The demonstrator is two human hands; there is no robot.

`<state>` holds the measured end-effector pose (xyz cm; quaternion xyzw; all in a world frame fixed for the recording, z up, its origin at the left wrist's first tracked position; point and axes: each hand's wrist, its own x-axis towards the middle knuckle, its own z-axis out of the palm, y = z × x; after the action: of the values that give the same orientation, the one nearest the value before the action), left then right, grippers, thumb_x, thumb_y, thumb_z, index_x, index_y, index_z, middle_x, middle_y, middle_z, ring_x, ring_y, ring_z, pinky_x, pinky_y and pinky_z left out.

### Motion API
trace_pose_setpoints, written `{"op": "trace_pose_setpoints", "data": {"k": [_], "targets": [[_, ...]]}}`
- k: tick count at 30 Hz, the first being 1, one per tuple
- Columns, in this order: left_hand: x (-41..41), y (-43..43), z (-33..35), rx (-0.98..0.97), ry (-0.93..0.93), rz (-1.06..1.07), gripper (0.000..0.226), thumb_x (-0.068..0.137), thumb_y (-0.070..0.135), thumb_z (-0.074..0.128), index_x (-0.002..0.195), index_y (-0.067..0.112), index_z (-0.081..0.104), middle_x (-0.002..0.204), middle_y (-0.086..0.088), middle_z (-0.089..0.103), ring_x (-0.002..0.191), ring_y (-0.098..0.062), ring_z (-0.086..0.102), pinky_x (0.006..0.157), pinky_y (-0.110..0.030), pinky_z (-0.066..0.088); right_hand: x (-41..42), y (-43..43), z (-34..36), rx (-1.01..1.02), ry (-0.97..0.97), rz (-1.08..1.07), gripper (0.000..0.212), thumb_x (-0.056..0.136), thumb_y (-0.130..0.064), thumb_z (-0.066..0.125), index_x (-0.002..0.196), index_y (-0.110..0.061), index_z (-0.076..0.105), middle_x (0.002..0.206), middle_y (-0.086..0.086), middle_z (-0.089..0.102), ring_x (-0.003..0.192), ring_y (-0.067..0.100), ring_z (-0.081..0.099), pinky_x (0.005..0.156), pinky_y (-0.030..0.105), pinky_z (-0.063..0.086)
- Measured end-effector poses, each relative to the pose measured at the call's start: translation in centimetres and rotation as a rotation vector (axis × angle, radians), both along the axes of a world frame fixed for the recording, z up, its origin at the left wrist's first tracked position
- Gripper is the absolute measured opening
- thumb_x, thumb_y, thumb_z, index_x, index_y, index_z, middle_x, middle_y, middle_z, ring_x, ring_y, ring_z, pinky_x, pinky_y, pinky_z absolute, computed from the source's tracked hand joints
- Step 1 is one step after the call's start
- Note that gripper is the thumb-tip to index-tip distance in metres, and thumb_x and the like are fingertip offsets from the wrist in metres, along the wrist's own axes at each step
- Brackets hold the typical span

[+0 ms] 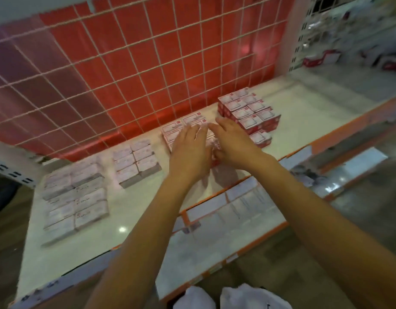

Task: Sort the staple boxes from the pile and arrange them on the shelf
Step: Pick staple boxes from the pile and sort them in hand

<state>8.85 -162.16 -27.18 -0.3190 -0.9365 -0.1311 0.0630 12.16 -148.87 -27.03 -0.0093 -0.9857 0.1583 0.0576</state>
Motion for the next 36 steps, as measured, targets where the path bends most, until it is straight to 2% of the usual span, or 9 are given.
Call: {"op": "trace_pose_setpoints", "data": {"k": [4,7,13,16,19,25,30,33,36], "targets": [[2.7,7.5,-0.2,0.012,0.007,-0.049,0.052,0.096,0.025,0.047,0.145,0.011,0.035,0.149,-0.011,0.037,0.139,-0.030,0.026,0.114,-0.039,0.019,3.8,7.0,0.0,0.017,0.023,-0.053,0.065,0.084,-0.018,0.058,0.143,-0.008,0.032,0.148,0.019,0.030,0.138,0.032,0.024,0.113,0.036,0.017],[4.1,12.5,-0.1,0.032,0.002,-0.117,0.048,0.093,0.025,0.051,0.139,0.012,0.043,0.140,-0.010,0.046,0.131,-0.030,0.036,0.110,-0.041,0.029,6.6,11.6,0.3,-0.032,0.022,-0.125,0.060,0.088,-0.016,0.054,0.143,-0.010,0.032,0.150,0.018,0.027,0.140,0.031,0.021,0.112,0.034,0.015],[5.8,21.8,-0.1,-0.028,0.042,-0.257,0.055,0.097,0.037,0.046,0.144,0.010,0.035,0.146,-0.011,0.041,0.136,-0.028,0.033,0.115,-0.037,0.019,9.8,19.9,-0.3,-0.088,-0.031,-0.297,0.069,0.088,-0.018,0.055,0.148,-0.013,0.021,0.155,0.016,0.015,0.143,0.029,0.011,0.115,0.037,0.014],[5.8,26.0,-0.5,-0.041,0.024,-0.303,0.055,0.097,0.039,0.046,0.143,0.011,0.036,0.144,-0.011,0.043,0.134,-0.028,0.034,0.110,-0.039,0.026,10.6,23.8,-0.7,-0.122,-0.040,-0.362,0.068,0.087,-0.016,0.054,0.148,-0.012,0.023,0.154,0.017,0.016,0.143,0.030,0.013,0.116,0.039,0.016],[5.7,30.3,-0.8,-0.027,-0.021,-0.327,0.054,0.096,0.038,0.048,0.142,0.013,0.038,0.143,-0.010,0.044,0.131,-0.029,0.036,0.104,-0.040,0.034,10.8,27.7,-1.2,-0.114,-0.035,-0.411,0.065,0.087,-0.017,0.053,0.147,-0.011,0.025,0.154,0.018,0.018,0.142,0.031,0.017,0.115,0.037,0.017],[3.4,40.5,-1.3,-0.021,-0.073,-0.392,0.053,0.095,0.038,0.050,0.141,0.013,0.042,0.138,-0.012,0.048,0.125,-0.032,0.043,0.099,-0.041,0.038,9.3,37.1,-1.7,-0.133,-0.065,-0.488,0.065,0.088,-0.017,0.054,0.146,-0.012,0.026,0.154,0.017,0.017,0.141,0.032,0.015,0.114,0.041,0.019],[0.5,49.0,-1.6,-0.058,-0.128,-0.399,0.057,0.095,0.039,0.051,0.145,0.016,0.035,0.145,-0.011,0.040,0.129,-0.031,0.039,0.101,-0.040,0.037,7.0,44.5,-1.5,-0.131,-0.106,-0.523,0.065,0.087,-0.016,0.055,0.146,-0.011,0.027,0.153,0.019,0.019,0.141,0.034,0.016,0.114,0.038,0.017],[-1.0,52.9,-2.2,-0.055,-0.083,-0.435,0.062,0.093,0.041,0.053,0.145,0.014,0.034,0.144,-0.013,0.041,0.129,-0.032,0.041,0.101,-0.039,0.037,6.0,48.2,-1.7,-0.106,-0.105,-0.542,0.063,0.089,-0.020,0.055,0.146,-0.010,0.028,0.152,0.020,0.021,0.140,0.036,0.019,0.113,0.038,0.017],[-2.4,56.1,-2.3,-0.072,-0.117,-0.411,0.066,0.093,0.043,0.052,0.147,0.013,0.028,0.145,-0.013,0.039,0.130,-0.031,0.040,0.103,-0.039,0.037,5.3,51.3,-1.7,-0.076,-0.116,-0.559,0.063,0.089,-0.022,0.056,0.145,-0.010,0.029,0.151,0.018,0.025,0.138,0.035,0.023,0.111,0.038,0.022]]}}
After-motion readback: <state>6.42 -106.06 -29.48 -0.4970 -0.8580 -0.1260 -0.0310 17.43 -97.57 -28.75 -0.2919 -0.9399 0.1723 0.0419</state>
